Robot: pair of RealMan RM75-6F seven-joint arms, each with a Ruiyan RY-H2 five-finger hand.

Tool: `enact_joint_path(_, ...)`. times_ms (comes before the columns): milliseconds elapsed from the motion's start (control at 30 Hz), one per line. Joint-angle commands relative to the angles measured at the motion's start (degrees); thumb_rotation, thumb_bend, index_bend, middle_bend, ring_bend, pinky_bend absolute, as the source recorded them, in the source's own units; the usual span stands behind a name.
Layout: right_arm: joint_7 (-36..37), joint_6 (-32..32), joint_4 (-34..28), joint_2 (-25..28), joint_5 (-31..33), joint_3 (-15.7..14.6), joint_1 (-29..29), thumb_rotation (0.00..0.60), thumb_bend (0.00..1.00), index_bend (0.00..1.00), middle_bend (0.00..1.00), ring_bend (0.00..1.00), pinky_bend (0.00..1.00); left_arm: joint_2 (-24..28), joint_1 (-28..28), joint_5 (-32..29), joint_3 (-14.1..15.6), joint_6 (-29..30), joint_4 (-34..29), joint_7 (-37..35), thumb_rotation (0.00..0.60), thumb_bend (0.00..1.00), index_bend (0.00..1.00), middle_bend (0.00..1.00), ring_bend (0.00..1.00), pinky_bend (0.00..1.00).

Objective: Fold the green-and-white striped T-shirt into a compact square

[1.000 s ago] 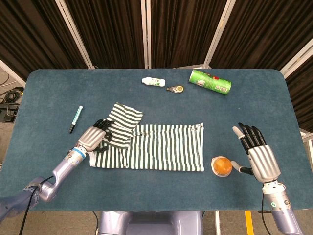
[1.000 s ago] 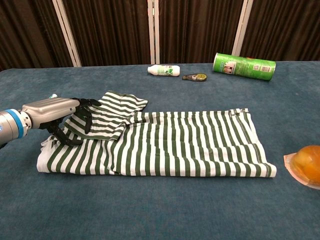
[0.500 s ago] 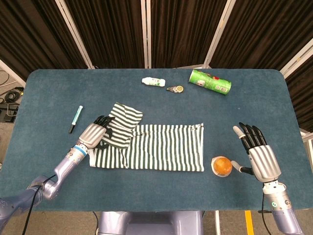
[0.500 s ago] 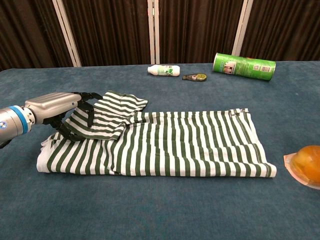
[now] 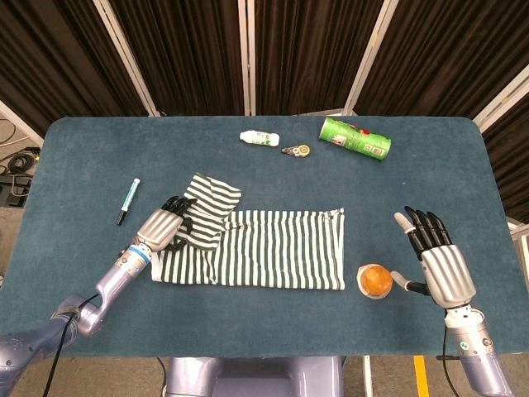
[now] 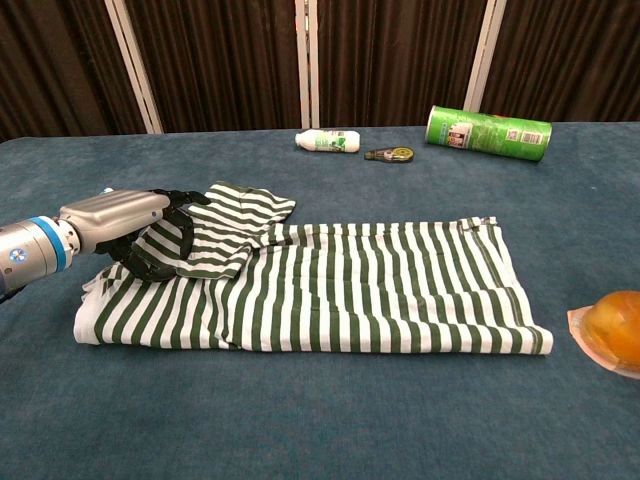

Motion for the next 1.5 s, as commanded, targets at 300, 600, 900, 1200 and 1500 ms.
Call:
enact_joint_path(300, 0.4, 0.2, -0.1, 0.2, -0.3, 0.2, -0.2, 0.6, 0.03, 0.12, 0.0, 0.0, 0.0, -0.7, -0.4, 0.2, -0.1, 0.3, 0.6, -0.6, 0.6, 0.45, 0.53, 0.0, 0.0, 0.0)
enact_joint_path(600, 0.7, 0.5, -0.2, 0.3, -0.6, 0.4, -0.4, 0.6, 0.03, 0.12, 0.0, 0.0, 0.0, -0.7, -0.8, 0.1, -0.4, 0.7, 0.3, -1.0, 0.6, 0.46, 0.59, 0.0, 0.0, 0.0)
enact_joint_path(900, 0.9, 0.6, -0.2, 0.4, -0.8, 0.5, -0.5, 0.6, 0.03, 0.12, 0.0, 0.0, 0.0, -0.7, -1.0, -0.2, -0.8, 0.9, 0.0, -0.9, 0.6, 0.51, 0.65, 0.0, 0.0, 0.0)
enact_joint_path(1200, 0.9, 0.6, -0.3, 0.4, -1.0, 0.5, -0.6, 0.6, 0.03, 0.12, 0.0, 0.0, 0.0, 0.5, -1.5, -1.3, -2.6, 1.7, -2.1, -1.7, 0.6, 0.58, 0.68, 0.0, 0.0, 0.0)
enact_joint_path(1500, 0.7, 0.1, -0.2, 0.3, -1.0, 0.5, -0.5, 0.6, 0.03, 0.13, 0.0, 0.0, 0.0, 3.7, -3.4, -5.0, -6.2, -1.2, -6.7, 0.2, 0.6, 0.6, 0.69, 0.0, 0.0, 0.0)
